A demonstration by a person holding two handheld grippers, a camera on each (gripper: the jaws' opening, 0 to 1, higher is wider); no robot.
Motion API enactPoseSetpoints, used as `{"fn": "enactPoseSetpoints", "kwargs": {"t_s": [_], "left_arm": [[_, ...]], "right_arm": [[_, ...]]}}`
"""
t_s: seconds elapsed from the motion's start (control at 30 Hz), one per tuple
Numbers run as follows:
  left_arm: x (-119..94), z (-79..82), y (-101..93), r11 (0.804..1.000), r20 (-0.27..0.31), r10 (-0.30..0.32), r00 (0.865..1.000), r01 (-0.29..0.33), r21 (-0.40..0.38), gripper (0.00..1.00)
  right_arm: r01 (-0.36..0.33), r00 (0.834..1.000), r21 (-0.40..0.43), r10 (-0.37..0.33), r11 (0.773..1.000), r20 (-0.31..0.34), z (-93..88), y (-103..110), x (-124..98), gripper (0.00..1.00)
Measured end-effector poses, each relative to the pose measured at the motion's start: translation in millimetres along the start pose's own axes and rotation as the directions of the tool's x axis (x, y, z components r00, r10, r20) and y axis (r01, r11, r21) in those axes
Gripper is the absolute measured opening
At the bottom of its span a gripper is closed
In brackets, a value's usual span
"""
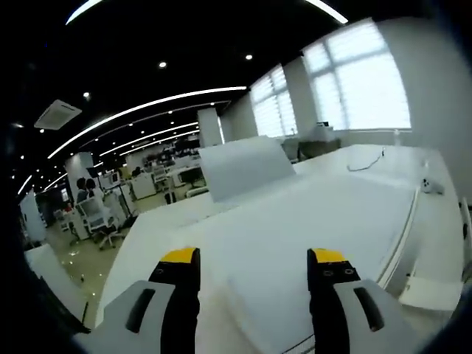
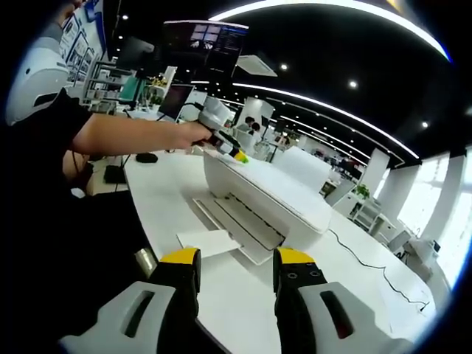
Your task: Remove the paper from the printer output slot and place it on top of the printer
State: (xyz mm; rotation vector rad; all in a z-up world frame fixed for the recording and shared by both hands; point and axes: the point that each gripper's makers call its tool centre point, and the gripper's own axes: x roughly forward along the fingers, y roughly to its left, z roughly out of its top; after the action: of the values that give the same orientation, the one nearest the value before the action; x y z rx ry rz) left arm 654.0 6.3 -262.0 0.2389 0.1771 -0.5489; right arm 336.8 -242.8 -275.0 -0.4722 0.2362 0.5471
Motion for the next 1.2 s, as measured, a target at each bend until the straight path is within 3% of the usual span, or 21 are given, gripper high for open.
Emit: {"fn": "enactPoseSetpoints", "kwargs": {"t_s": [0.7, 1.2], "left_arm": [[-20, -18.8, -1.4, 0.995, -0.036, -0.077, 0.996, 0.075, -0.071, 0.63], [-37, -25.3, -5.9, 0.990, -0.030, -0.108, 0.994, 0.104, -0.097, 0.65]], "right_arm": [[-0.012, 1.000, 0.005, 0.012, 1.000, -0.013, 1.3, 0, 10, 0.37], [-0.033, 0.997, -0.030, 0.031, 0.999, -0.067, -7.4, 5, 16, 0.40]]}}
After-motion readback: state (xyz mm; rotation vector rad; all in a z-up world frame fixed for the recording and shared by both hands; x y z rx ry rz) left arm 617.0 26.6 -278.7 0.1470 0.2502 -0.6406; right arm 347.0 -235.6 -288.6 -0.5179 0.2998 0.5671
